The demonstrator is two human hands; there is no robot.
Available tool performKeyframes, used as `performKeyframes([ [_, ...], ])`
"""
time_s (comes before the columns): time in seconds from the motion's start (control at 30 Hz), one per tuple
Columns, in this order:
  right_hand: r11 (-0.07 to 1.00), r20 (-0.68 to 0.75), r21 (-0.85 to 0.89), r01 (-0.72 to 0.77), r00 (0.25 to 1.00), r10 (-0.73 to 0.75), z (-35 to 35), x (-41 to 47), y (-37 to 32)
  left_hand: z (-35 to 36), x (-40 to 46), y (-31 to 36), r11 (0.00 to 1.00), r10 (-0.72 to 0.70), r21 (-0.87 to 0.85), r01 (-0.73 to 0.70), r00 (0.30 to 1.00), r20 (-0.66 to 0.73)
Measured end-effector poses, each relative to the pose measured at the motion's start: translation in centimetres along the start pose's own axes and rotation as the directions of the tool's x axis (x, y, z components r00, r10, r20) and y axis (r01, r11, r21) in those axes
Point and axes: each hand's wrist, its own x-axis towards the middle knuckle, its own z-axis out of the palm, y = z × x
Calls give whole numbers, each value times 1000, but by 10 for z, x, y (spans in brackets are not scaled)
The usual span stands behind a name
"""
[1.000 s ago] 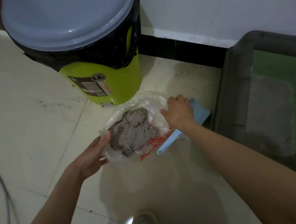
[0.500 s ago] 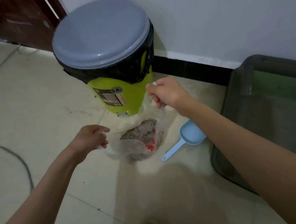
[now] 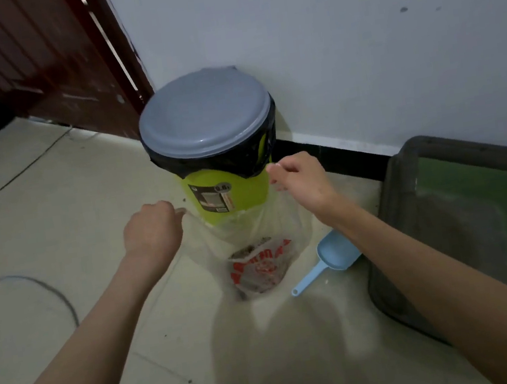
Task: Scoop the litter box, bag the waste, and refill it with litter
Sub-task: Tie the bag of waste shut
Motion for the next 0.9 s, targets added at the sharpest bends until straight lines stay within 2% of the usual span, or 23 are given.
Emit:
performKeyframes([
  [0.07,997,-65,33,68,996,-66,7,-6,2,-2,0,-2,997,-46,-64,48,998,38],
  [0.13,986,-93,139,87,993,-74,11,-9,5,-4,5,-4,936,-40,-341,85,990,137],
  [0.2,970,-115,211,122,988,-99,15,-11,8,-6,9,-3,735,-22,-652,188,967,254],
  [0.27,946,-130,301,123,988,-87,17,-13,9,-5,10,-2,471,-56,-833,291,952,301],
  [0.37,899,-70,433,73,996,-47,21,-13,12,1,11,-3,130,-90,-927,353,935,343],
  [0.43,873,17,487,-5,1000,-4,25,-11,17,6,12,-4,24,-27,-950,313,950,312],
  [0.47,883,59,468,-30,998,3,26,-9,20,9,11,-4,3,22,-960,280,960,280],
  [0.57,968,130,249,-27,991,-6,33,-5,34,22,9,-1,-17,125,-979,205,972,201],
  [0.67,998,43,38,-47,998,46,48,-2,52,33,6,2,9,173,-991,132,976,131],
  [0.8,995,-69,64,-80,994,84,69,1,57,35,12,9,155,181,-988,16,983,45],
  [0.83,992,-47,97,-84,995,89,72,2,55,34,14,10,178,183,-984,1,983,34],
  [0.9,982,82,136,-129,990,119,76,4,53,30,17,12,189,179,-982,-6,983,29],
])
